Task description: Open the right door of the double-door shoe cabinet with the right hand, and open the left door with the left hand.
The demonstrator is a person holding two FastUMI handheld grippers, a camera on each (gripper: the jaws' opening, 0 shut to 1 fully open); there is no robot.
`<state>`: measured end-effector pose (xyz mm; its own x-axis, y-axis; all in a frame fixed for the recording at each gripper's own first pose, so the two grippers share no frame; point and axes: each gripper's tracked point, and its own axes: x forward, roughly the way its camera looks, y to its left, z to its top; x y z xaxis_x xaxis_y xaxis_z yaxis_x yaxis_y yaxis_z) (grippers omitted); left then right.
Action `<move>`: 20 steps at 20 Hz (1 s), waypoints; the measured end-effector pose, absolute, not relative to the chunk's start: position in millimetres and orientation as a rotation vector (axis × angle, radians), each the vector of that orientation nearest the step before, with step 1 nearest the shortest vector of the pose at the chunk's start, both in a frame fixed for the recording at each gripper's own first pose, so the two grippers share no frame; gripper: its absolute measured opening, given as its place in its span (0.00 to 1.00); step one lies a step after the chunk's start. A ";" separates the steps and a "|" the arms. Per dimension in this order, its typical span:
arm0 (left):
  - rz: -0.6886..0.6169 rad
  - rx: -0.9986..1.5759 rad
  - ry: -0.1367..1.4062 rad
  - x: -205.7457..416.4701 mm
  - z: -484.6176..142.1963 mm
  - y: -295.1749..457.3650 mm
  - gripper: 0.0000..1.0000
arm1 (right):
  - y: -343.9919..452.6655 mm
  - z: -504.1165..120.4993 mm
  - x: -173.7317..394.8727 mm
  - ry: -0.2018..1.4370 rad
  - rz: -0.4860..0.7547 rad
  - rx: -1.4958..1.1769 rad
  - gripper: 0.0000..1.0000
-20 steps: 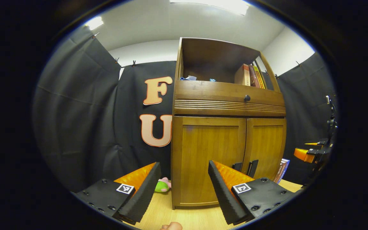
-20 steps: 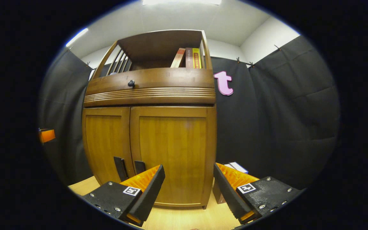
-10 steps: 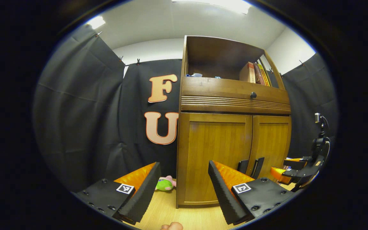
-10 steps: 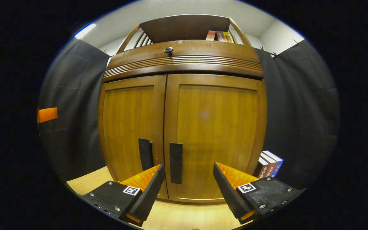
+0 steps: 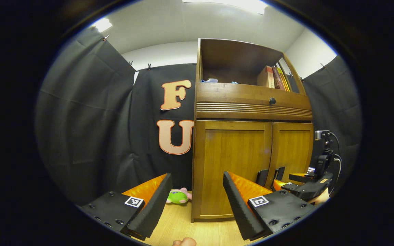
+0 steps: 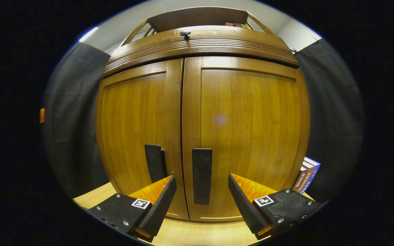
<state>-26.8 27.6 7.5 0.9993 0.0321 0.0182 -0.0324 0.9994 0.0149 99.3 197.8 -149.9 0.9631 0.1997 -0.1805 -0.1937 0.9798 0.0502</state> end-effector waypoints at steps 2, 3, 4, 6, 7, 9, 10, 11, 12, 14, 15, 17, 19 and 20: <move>0.037 0.018 -0.023 -25.3 6.9 28.6 0.94 | 199.4 -156.2 107.8 0.191 0.200 0.036 1.00; 0.040 0.018 -0.025 -24.5 7.1 29.4 0.94 | 201.1 -159.2 111.7 0.196 0.202 0.040 0.94; 0.044 0.011 -0.023 -22.7 5.9 30.2 0.95 | 201.1 -162.7 115.5 0.204 0.198 0.045 0.89; 0.042 -0.004 -0.020 -20.9 3.8 29.1 0.95 | 200.8 -168.7 123.3 0.215 0.188 0.055 0.88; 0.043 0.000 -0.022 -19.8 4.0 29.9 0.95 | 200.7 -169.0 124.1 0.215 0.187 0.062 0.79; 0.051 0.011 -0.023 -18.3 2.3 32.2 0.96 | 201.9 -169.7 128.0 0.207 0.187 0.072 0.75; 0.049 0.012 -0.021 -16.6 1.3 30.9 0.98 | 202.0 -169.5 129.5 0.201 0.185 0.070 0.73; 0.046 0.009 -0.019 -16.1 0.2 30.3 0.96 | 202.9 -169.4 130.3 0.195 0.185 0.062 0.67; 0.045 0.007 -0.017 -15.2 -0.8 29.3 0.96 | 203.7 -170.4 131.5 0.193 0.186 0.053 0.75; 0.046 0.008 -0.012 -14.1 -2.6 29.2 0.96 | 205.9 -172.5 130.4 0.198 0.195 0.049 0.38; 0.047 0.007 -0.010 -13.3 -3.5 29.4 0.98 | 206.6 -173.4 130.7 0.202 0.194 0.056 0.31; 0.051 0.009 -0.008 -16.6 -4.7 29.2 0.95 | 206.4 -174.0 130.2 0.208 0.195 0.065 0.48; 0.044 0.011 -0.016 -18.7 -2.6 25.4 0.95 | 205.8 -174.0 128.5 0.207 0.204 0.065 0.35; 0.043 0.012 -0.022 -20.8 -0.5 24.5 0.95 | 204.4 -174.1 125.9 0.208 0.210 0.071 0.35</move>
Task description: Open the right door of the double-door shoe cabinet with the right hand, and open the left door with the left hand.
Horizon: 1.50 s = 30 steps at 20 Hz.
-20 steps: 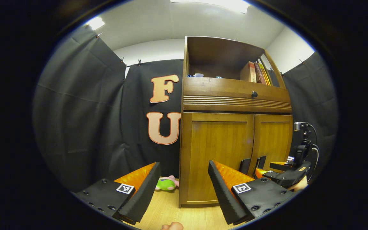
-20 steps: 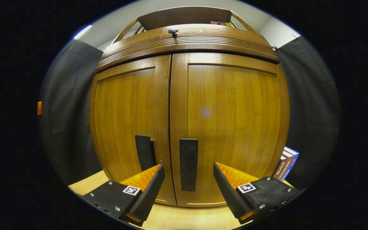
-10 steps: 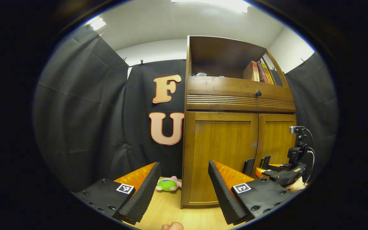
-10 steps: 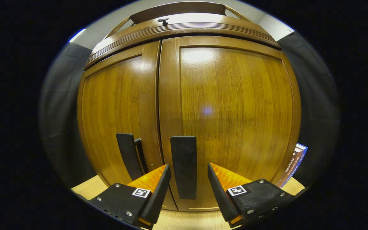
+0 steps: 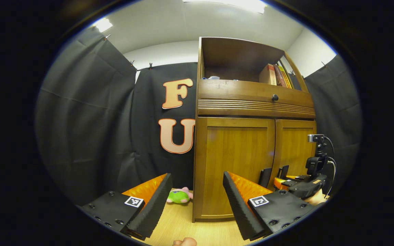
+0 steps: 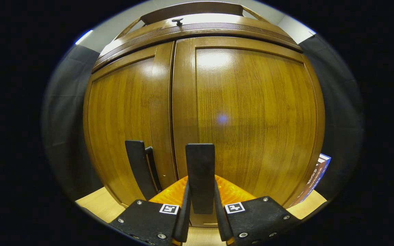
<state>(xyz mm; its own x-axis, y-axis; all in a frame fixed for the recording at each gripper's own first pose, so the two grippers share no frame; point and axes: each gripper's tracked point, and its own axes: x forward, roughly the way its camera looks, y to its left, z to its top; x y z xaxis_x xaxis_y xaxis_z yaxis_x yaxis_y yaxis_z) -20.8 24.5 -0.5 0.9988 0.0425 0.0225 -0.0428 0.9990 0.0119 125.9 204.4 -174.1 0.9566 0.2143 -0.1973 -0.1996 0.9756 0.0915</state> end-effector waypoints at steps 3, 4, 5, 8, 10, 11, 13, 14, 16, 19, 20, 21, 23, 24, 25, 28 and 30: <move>0.039 0.021 -0.035 -24.6 2.0 21.8 0.95 | 199.3 -173.2 112.1 0.209 0.213 0.080 0.41; 0.037 0.023 -0.036 -25.8 3.0 20.8 0.95 | 198.7 -172.1 109.0 0.205 0.217 0.066 0.31; 0.034 0.023 -0.036 -26.9 2.9 18.5 0.94 | 198.7 -170.4 104.8 0.203 0.221 0.061 0.30; 0.018 0.022 -0.034 -31.0 1.0 13.5 0.94 | 194.4 -170.9 91.8 0.215 0.236 0.068 0.20; 0.015 0.024 -0.028 -32.6 -1.1 13.1 0.94 | 189.9 -169.0 81.0 0.212 0.242 0.066 0.29; 0.014 0.022 -0.023 -32.7 -2.3 12.6 0.95 | 187.8 -168.1 76.1 0.210 0.243 0.065 0.29; 0.009 0.016 -0.013 -32.8 -5.6 11.5 0.95 | 183.0 -166.8 68.4 0.210 0.252 0.060 0.29; 0.008 0.014 -0.009 -33.3 -6.2 11.2 0.95 | 180.0 -165.9 63.7 0.212 0.256 0.062 0.24; 0.010 0.014 -0.008 -36.2 -6.4 11.8 0.95 | 174.5 -164.7 53.9 0.215 0.266 0.067 0.29; 0.008 0.014 -0.011 -39.2 -4.5 8.2 0.95 | 164.7 -163.5 38.2 0.215 0.274 0.060 0.29; 0.005 0.015 -0.013 -40.4 -2.5 5.6 0.95 | 161.5 -161.3 33.4 0.215 0.276 0.059 0.29; 0.002 0.018 -0.015 -42.5 -2.3 3.9 0.95 | 157.8 -160.5 28.8 0.216 0.279 0.060 0.29; -0.005 0.024 -0.016 -45.7 -2.2 -0.3 0.95 | 150.9 -158.6 19.4 0.215 0.277 0.067 0.37; -0.005 0.024 -0.014 -48.2 -2.4 -1.2 0.95 | 146.6 -158.1 14.4 0.213 0.275 0.065 0.37; -0.005 0.022 -0.011 -50.2 -2.6 -1.8 0.95 | 142.5 -157.5 10.6 0.211 0.272 0.061 0.37; -0.003 0.021 -0.015 -55.8 0.7 -5.1 0.95 | 133.0 -155.2 0.7 0.210 0.271 0.060 0.27; -0.003 0.023 -0.017 -59.3 1.9 -8.2 0.95 | 125.5 -153.0 -6.2 0.211 0.268 0.056 0.27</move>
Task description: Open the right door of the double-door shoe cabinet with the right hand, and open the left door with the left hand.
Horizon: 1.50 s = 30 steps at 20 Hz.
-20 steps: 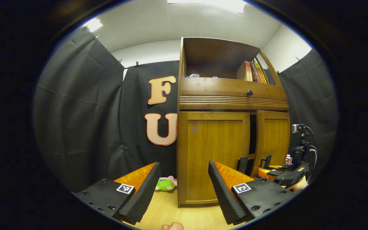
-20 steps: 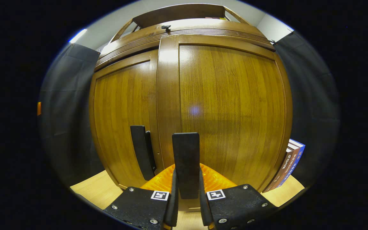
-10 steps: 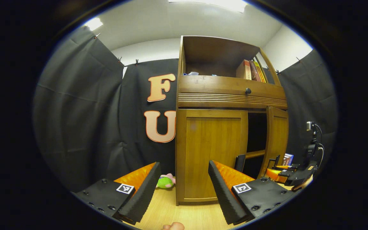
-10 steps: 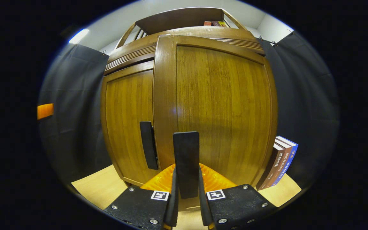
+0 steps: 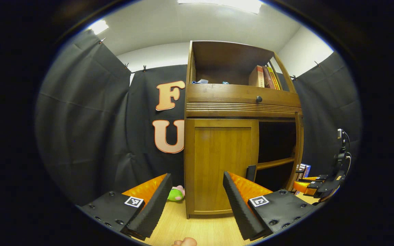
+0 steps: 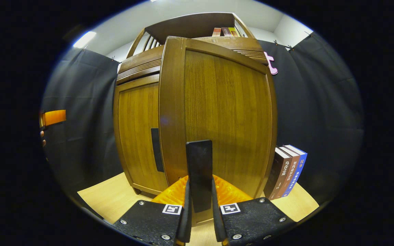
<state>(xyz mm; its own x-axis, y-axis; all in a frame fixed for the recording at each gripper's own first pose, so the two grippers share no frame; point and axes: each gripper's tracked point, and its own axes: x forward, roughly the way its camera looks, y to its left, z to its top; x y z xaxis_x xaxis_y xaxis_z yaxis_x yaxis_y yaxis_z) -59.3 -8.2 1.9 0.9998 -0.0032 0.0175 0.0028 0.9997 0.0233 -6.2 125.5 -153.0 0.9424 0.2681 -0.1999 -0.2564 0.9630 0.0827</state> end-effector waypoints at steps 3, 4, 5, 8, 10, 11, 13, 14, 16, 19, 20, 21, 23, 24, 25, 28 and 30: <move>-0.016 0.024 -0.008 -62.4 -0.5 -16.9 0.95 | 110.7 -150.4 -16.7 0.213 0.253 0.045 0.27; -0.023 0.024 -0.003 -63.2 -1.5 -20.3 0.95 | 104.8 -149.5 -21.6 0.214 0.248 0.041 0.27; -0.028 0.023 0.000 -63.9 -2.6 -23.3 0.95 | 98.9 -149.2 -25.5 0.216 0.243 0.039 0.17; -0.040 0.016 0.001 -66.4 -3.6 -30.5 0.95 | 77.2 -147.3 -35.9 0.218 0.214 0.024 0.23; -0.048 0.007 0.005 -66.1 -5.2 -35.3 0.95 | 60.5 -144.9 -45.8 0.215 0.189 0.015 0.22; -0.051 0.005 0.008 -65.2 -6.0 -37.1 0.95 | 52.7 -144.3 -48.5 0.213 0.174 0.010 0.30; -0.056 0.001 0.013 -66.0 -7.9 -41.5 0.95 | 38.4 -143.7 -53.1 0.214 0.147 0.000 0.18; -0.060 -0.001 0.015 -66.3 -8.9 -43.6 0.95 | 30.3 -144.2 -54.7 0.215 0.132 -0.007 0.07; -0.069 -0.003 0.016 -66.9 -8.7 -50.2 0.95 | 12.7 -142.8 -59.0 0.217 0.093 -0.010 0.14; -0.082 0.002 0.011 -67.3 -7.2 -59.9 0.95 | -15.5 -142.7 -62.4 0.222 0.039 -0.026 0.11; -0.086 0.004 0.011 -66.9 -6.4 -63.6 0.95 | -23.4 -143.0 -63.2 0.224 0.027 -0.027 0.10; -0.091 0.005 0.011 -66.7 -6.8 -67.1 0.95 | -30.6 -143.0 -63.0 0.226 0.018 -0.026 0.08; -0.099 0.010 0.013 -66.3 -7.6 -74.3 0.95 | -44.1 -143.4 -64.0 0.226 0.000 -0.020 0.16; -0.103 0.013 0.013 -66.2 -7.8 -77.1 0.95 | -50.3 -143.3 -63.9 0.225 -0.008 -0.017 0.05; -0.104 0.017 0.013 -65.6 -7.9 -80.3 0.95 | -53.0 -143.4 -63.1 0.225 -0.001 -0.002 0.14; -0.107 0.027 0.014 -62.2 -7.6 -88.9 0.95 | -59.1 -144.0 -62.7 0.223 0.017 0.009 0.02; -0.107 0.029 0.017 -60.0 -8.9 -94.1 0.95 | -62.3 -144.3 -62.0 0.221 0.033 0.010 0.02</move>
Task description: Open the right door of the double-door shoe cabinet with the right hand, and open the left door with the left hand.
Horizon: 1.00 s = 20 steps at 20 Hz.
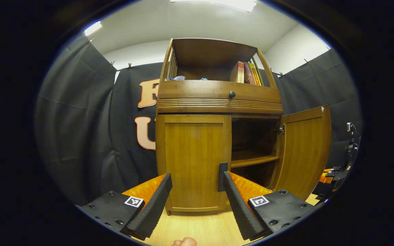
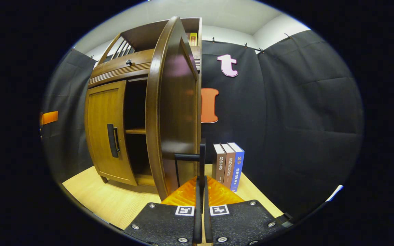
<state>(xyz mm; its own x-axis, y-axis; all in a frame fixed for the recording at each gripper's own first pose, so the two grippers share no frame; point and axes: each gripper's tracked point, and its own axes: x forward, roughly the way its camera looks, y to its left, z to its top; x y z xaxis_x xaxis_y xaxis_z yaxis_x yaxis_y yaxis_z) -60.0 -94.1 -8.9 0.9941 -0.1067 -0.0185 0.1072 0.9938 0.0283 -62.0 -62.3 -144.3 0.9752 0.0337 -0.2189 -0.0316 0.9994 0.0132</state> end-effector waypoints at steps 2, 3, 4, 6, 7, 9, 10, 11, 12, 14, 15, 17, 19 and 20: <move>-0.105 0.032 0.021 -58.8 -9.6 -98.1 0.95 | -67.3 -144.6 -61.8 0.219 0.046 0.013 0.02; -0.105 0.034 0.022 -58.7 -10.9 -100.9 0.95 | -69.8 -145.0 -61.8 0.217 0.052 0.017 0.02; -0.105 0.036 0.024 -57.6 -11.7 -103.7 0.95 | -72.3 -145.1 -61.3 0.216 0.059 0.022 0.02; -0.107 0.040 0.027 -56.5 -13.0 -110.6 0.95 | -78.3 -145.6 -59.6 0.213 0.073 0.030 0.02; -0.112 0.041 0.026 -56.0 -13.5 -114.7 0.95 | -80.6 -147.1 -58.1 0.213 0.083 0.032 0.02; -0.118 0.042 0.029 -55.1 -15.1 -121.6 0.95 | -88.2 -146.9 -57.9 0.211 0.102 0.048 0.02; -0.121 0.043 0.031 -53.4 -16.3 -124.9 0.95 | -92.3 -148.2 -56.3 0.212 0.110 0.062 0.02; -0.122 0.043 0.032 -52.7 -17.2 -127.1 0.95 | -96.0 -148.3 -55.5 0.214 0.119 0.080 0.02; -0.123 0.043 0.033 -52.5 -18.4 -129.5 0.95 | -99.4 -149.4 -54.0 0.215 0.127 0.091 0.02; -0.126 0.039 0.036 -51.7 -21.8 -134.1 0.95 | -105.0 -149.7 -52.1 0.213 0.144 0.100 0.02; -0.128 0.036 0.039 -49.9 -23.5 -136.5 0.95 | -106.8 -150.2 -50.5 0.214 0.152 0.102 0.02; -0.130 0.036 0.047 -44.9 -28.6 -139.5 0.95 | -107.7 -150.6 -50.9 0.212 0.161 0.107 0.03; -0.132 0.038 0.054 -39.8 -34.7 -142.9 0.95 | -110.9 -152.5 -51.7 0.216 0.165 0.114 0.12; -0.132 0.037 0.057 -37.0 -38.1 -143.8 0.95 | -112.9 -152.8 -53.9 0.218 0.163 0.111 0.04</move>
<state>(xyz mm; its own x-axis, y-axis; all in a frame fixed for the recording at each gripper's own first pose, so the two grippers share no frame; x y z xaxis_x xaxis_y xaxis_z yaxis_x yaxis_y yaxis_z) -37.0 -143.8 -38.1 0.9896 -0.1308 -0.0595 0.1329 0.9906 0.0335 -53.9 -112.9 -152.8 0.9632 0.1728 -0.2057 -0.1488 0.9807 0.1272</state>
